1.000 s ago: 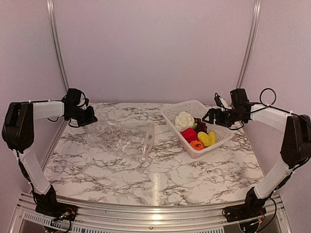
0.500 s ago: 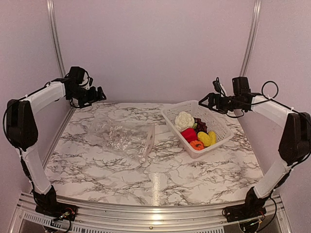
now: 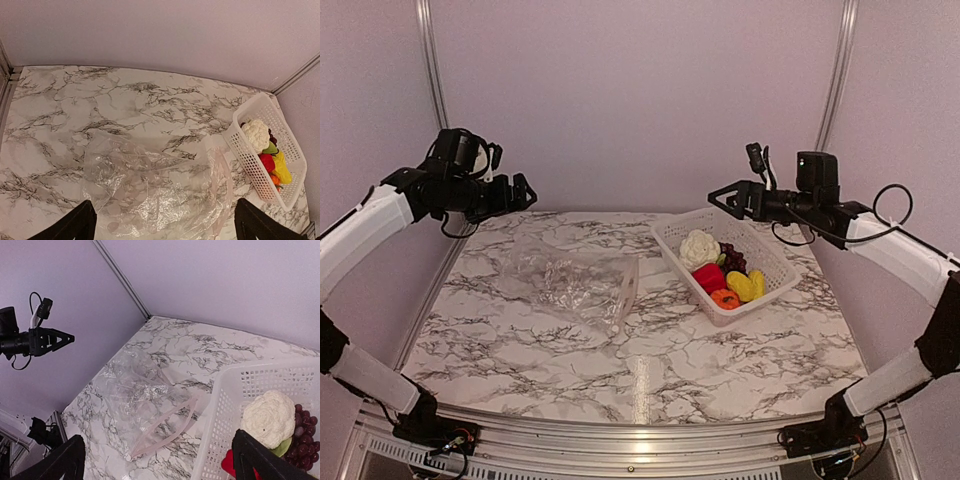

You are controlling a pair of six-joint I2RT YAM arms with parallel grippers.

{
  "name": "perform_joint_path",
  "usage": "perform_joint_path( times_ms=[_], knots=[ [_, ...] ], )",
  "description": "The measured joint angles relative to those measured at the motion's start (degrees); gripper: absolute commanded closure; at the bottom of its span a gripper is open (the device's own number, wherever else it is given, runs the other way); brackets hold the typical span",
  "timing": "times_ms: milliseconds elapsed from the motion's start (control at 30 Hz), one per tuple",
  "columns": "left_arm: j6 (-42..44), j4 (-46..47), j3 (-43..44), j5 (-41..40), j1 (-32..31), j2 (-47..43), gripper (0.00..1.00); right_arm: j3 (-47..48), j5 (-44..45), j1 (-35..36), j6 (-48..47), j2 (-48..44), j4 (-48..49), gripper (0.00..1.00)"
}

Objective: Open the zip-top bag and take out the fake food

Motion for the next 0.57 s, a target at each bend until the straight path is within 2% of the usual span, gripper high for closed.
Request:
perform_joint_path(
  times_ms=[133, 267, 433, 567],
  knots=[
    [-2.78, 3.30, -13.38, -1.03, -3.02, -8.09, 0.01, -9.01, 1.07, 4.15, 1.53, -3.93, 4.50, 0.01],
    [-5.51, 5.99, -23.45, -1.75, -4.00, -12.09, 0.01, -15.32, 1.92, 7.82, 2.40, -4.09, 6.64, 0.01],
    [-7.43, 9.03, -32.04, -1.92, -4.00, -14.97, 0.01, -20.24, 2.36, 9.84, 3.19, -4.50, 9.33, 0.01],
    [-8.35, 11.63, -35.50, -1.86, -4.00, -16.81, 0.01, -21.38, 3.19, 10.05, 3.26, -5.33, 10.97, 0.01]
  ],
)
